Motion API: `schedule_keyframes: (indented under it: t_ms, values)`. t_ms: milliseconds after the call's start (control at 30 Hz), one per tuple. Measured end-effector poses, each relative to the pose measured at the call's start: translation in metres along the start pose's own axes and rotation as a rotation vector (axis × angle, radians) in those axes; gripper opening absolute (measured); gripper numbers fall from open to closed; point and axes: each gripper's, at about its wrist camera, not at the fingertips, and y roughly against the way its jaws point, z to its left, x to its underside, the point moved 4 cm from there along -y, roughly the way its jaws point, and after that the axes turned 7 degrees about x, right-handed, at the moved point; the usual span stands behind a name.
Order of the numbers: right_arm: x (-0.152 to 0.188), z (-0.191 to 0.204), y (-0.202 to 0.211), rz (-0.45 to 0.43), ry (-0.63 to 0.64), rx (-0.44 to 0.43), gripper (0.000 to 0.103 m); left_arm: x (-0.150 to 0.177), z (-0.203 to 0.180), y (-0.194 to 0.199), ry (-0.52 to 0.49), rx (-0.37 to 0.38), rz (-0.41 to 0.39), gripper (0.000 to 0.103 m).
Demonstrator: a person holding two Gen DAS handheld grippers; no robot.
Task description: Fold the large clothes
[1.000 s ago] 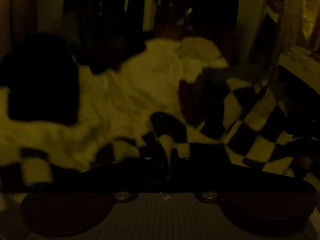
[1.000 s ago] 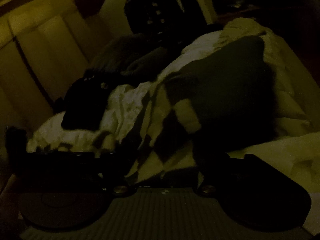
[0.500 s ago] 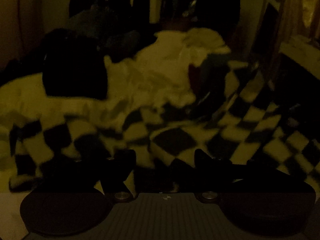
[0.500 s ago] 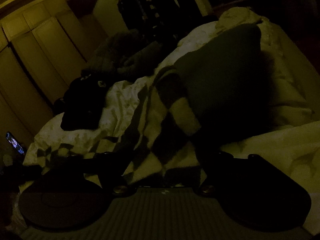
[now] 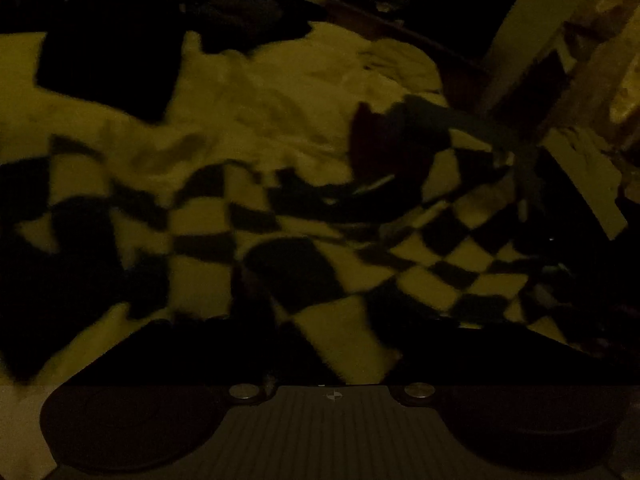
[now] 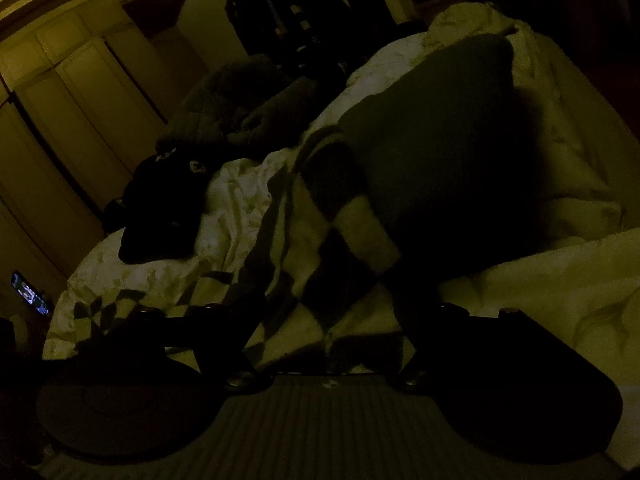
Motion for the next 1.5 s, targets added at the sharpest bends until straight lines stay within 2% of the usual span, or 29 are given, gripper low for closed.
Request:
schedule_keyframes:
  t_ms: [33, 67, 133, 200, 233, 267, 300, 367, 433, 467, 500, 567, 667, 767, 800, 900, 1000, 1133, 1300, 1333, 1367, 1400, 1433, 1500]
  values:
    - [0.0, 0.0, 0.0, 0.001, -0.002, 0.0, 0.075, -0.003, -0.007, -0.005, -0.042, -0.027, 0.003, 0.081]
    - [0.0, -0.001, 0.0, 0.002, -0.003, 0.0, 0.075, -0.009, -0.014, -0.008, -0.085, -0.05, -0.002, 0.082]
    - [0.001, -0.002, -0.001, 0.003, -0.005, 0.001, 0.075, -0.02, -0.029, -0.005, -0.127, -0.044, -0.052, 0.082]
    - [0.001, -0.002, 0.0, 0.003, -0.008, 0.0, 0.075, -0.028, -0.051, 0.0, -0.178, -0.01, -0.092, 0.084]
    - [0.001, -0.003, 0.0, 0.003, -0.009, -0.002, 0.075, -0.029, -0.062, 0.0, -0.202, 0.007, -0.107, 0.097]
    - [0.001, -0.003, 0.0, 0.003, -0.01, -0.002, 0.075, -0.028, -0.071, -0.002, -0.215, 0.017, -0.119, 0.103]
    - [0.001, -0.003, 0.0, 0.004, -0.011, -0.002, 0.075, -0.023, -0.081, -0.008, -0.239, 0.046, -0.108, 0.103]
    - [0.001, -0.003, -0.001, 0.007, -0.013, -0.001, 0.075, -0.004, -0.096, -0.03, -0.292, 0.1, -0.002, 0.103]
    - [0.001, -0.004, -0.001, 0.009, -0.017, -0.003, 0.075, 0.018, -0.099, -0.047, -0.316, 0.112, 0.085, 0.103]
    - [0.001, -0.004, 0.0, 0.008, -0.018, -0.004, 0.075, 0.028, -0.099, -0.052, -0.326, 0.104, 0.105, 0.103]
    - [0.001, -0.004, 0.0, 0.008, -0.02, -0.005, 0.075, 0.033, -0.097, -0.051, -0.33, 0.1, 0.089, 0.103]
    - [0.001, -0.004, 0.0, 0.01, -0.022, -0.009, 0.076, 0.035, -0.093, -0.042, -0.311, 0.124, 0.074, 0.103]
    - [0.001, -0.005, -0.001, 0.011, -0.023, -0.009, 0.076, 0.024, -0.076, -0.022, -0.175, 0.177, 0.05, 0.103]
    - [0.001, -0.005, -0.001, 0.014, -0.023, -0.007, 0.077, 0.01, -0.055, -0.008, -0.063, 0.198, 0.008, 0.103]
    - [0.001, -0.005, -0.001, 0.014, -0.023, -0.007, 0.077, 0.005, -0.047, -0.004, -0.052, 0.181, -0.012, 0.103]
    - [0.001, -0.004, -0.001, 0.014, -0.023, -0.007, 0.077, -0.008, -0.022, -0.004, 0.008, 0.068, -0.043, 0.103]
    - [0.001, -0.004, -0.002, 0.014, -0.023, -0.006, 0.077, -0.015, 0.003, -0.019, 0.096, 0.037, -0.024, 0.103]
    - [0.001, -0.004, -0.002, 0.015, -0.023, -0.007, 0.078, -0.014, 0.0, -0.042, 0.087, 0.075, 0.016, 0.103]
    - [0.001, -0.004, -0.002, 0.02, -0.028, -0.007, 0.078, -0.009, -0.012, -0.053, 0.096, 0.136, 0.017, 0.103]
    - [0.001, -0.004, -0.003, 0.021, -0.03, -0.007, 0.078, -0.007, -0.014, -0.053, 0.091, 0.148, 0.028, 0.098]
    - [0.001, -0.004, -0.003, 0.021, -0.031, -0.007, 0.078, -0.006, -0.015, -0.053, 0.078, 0.155, 0.043, 0.085]
    - [0.001, -0.004, -0.003, 0.022, -0.032, -0.008, 0.078, -0.006, -0.015, -0.05, 0.061, 0.144, 0.041, 0.083]
    - [0.001, -0.005, -0.003, 0.024, -0.033, -0.008, 0.078, -0.006, -0.015, -0.046, 0.048, 0.125, 0.028, 0.074]
    - [0.001, -0.005, -0.003, 0.026, -0.034, -0.008, 0.078, -0.009, -0.011, -0.029, 0.026, 0.082, -0.014, 0.072]
